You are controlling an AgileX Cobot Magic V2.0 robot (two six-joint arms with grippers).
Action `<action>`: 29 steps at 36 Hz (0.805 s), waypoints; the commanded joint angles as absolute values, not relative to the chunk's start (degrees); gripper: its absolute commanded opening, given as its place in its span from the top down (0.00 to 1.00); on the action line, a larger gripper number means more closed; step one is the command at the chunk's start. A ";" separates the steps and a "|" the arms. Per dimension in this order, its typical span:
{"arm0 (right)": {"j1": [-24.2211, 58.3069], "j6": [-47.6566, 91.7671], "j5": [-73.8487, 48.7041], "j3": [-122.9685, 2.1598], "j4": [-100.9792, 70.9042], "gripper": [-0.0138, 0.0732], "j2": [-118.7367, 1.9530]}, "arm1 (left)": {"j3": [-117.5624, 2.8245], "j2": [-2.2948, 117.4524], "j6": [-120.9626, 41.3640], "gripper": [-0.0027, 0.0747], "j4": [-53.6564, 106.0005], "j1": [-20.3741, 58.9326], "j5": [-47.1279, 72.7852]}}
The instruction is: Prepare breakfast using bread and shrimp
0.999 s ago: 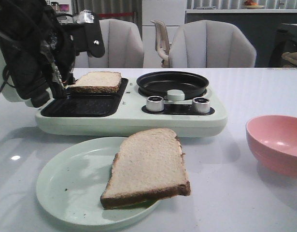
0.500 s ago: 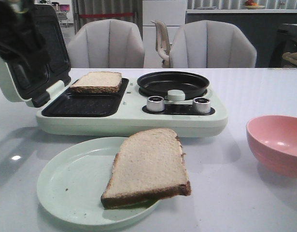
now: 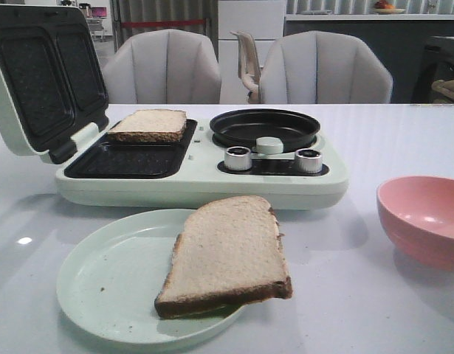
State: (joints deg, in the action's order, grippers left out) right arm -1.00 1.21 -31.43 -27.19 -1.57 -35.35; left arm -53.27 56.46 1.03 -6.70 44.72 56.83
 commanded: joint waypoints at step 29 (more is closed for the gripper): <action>5.76 51.38 -46.64 -32.49 -77.85 0.31 -73.84 | -51.20 47.42 0.74 0.61 -5.81 45.00 53.61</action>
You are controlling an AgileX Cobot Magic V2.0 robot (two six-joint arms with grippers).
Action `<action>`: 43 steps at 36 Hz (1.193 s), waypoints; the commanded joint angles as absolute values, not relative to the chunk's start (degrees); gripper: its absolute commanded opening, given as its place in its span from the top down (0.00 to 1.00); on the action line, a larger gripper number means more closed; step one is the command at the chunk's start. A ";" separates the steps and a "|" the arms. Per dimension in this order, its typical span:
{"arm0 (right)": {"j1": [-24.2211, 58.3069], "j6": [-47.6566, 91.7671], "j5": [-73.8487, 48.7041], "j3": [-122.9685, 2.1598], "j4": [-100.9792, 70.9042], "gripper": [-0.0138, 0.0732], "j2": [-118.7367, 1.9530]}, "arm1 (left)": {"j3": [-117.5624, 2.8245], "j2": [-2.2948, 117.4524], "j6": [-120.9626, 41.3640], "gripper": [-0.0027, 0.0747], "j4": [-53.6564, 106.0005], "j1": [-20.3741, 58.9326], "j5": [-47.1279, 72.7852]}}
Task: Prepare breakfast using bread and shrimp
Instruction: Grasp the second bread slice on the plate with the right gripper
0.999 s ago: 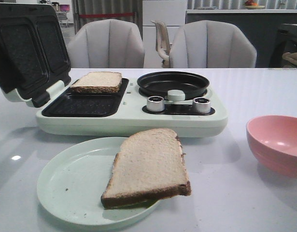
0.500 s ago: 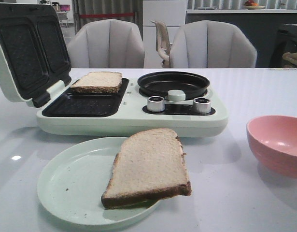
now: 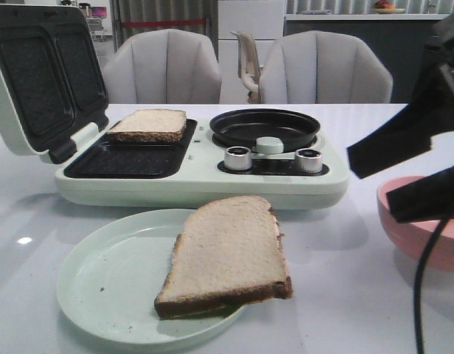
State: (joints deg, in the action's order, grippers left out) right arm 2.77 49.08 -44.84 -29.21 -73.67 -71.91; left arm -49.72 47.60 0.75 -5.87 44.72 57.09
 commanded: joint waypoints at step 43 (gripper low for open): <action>20.74 49.42 -30.42 -45.99 -74.24 0.79 -92.36 | -51.20 47.42 0.74 0.61 -8.58 44.90 53.48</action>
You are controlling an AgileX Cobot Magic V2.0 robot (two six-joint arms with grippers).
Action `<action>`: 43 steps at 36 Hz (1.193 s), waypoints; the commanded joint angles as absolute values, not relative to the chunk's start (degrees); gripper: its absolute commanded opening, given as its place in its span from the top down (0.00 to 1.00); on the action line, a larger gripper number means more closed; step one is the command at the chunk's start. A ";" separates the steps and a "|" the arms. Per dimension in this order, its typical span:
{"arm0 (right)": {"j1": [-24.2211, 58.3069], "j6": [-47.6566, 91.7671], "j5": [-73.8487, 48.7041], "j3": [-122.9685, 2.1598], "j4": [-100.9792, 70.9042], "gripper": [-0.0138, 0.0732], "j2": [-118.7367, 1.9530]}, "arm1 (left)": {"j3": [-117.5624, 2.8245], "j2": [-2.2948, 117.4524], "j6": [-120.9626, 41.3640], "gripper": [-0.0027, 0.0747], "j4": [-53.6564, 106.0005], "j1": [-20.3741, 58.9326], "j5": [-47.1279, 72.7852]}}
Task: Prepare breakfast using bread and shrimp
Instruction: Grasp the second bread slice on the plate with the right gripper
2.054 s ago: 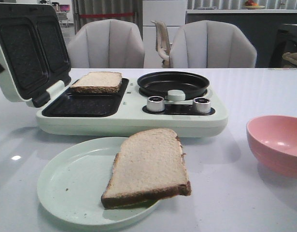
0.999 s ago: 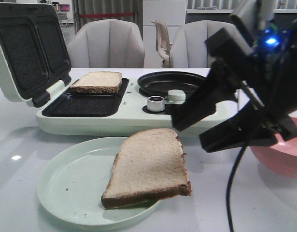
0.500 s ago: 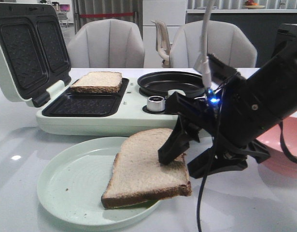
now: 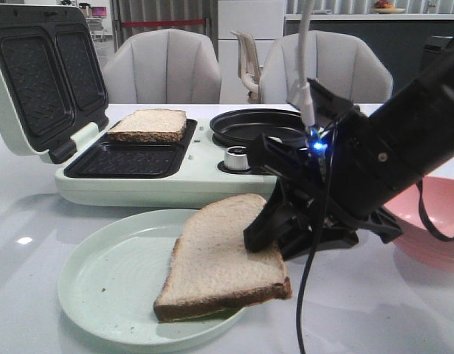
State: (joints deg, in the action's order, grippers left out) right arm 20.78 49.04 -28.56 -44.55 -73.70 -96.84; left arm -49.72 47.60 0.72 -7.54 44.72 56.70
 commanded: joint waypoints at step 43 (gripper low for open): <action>24.82 51.46 -33.83 -90.15 -82.78 0.78 -115.68 | -51.20 47.42 0.74 0.61 -8.85 44.90 53.22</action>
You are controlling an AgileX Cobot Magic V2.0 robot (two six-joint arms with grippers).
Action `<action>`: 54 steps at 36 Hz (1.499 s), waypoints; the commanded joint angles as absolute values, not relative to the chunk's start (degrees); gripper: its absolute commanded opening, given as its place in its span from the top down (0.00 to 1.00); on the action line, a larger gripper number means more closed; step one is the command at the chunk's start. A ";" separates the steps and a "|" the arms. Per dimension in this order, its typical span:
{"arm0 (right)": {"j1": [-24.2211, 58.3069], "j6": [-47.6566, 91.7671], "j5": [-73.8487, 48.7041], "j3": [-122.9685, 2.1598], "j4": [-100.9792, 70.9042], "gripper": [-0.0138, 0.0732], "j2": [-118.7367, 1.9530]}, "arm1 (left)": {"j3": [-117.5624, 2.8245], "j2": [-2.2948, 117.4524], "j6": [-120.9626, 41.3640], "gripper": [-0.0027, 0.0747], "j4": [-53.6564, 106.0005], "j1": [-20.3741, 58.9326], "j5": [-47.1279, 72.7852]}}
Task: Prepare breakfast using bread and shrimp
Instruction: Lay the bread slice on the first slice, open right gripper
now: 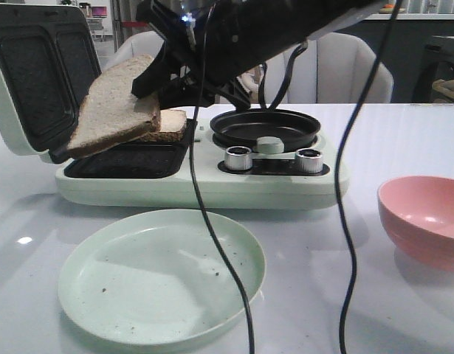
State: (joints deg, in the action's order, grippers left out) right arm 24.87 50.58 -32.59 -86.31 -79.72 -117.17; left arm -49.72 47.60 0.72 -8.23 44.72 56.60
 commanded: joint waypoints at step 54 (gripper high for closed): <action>24.75 -8.27 -45.29 -70.16 6.79 0.30 -81.59 | -51.20 47.42 0.74 0.61 -9.09 44.90 54.05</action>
